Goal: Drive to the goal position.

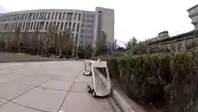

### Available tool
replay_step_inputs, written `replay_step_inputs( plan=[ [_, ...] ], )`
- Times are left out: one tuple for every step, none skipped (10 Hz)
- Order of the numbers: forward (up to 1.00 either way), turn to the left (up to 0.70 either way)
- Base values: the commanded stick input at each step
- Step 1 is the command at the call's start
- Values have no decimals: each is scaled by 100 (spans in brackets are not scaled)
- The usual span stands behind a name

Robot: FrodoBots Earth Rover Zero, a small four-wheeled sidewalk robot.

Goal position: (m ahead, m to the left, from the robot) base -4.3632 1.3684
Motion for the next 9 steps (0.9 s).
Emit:
replay_step_inputs(
  plan=[
    [6, 0],
    [6, 0],
    [6, 0],
    [6, 0],
    [6, 0],
    [6, 0],
    [6, 0],
    [6, 0],
    [6, 0]
  ],
)
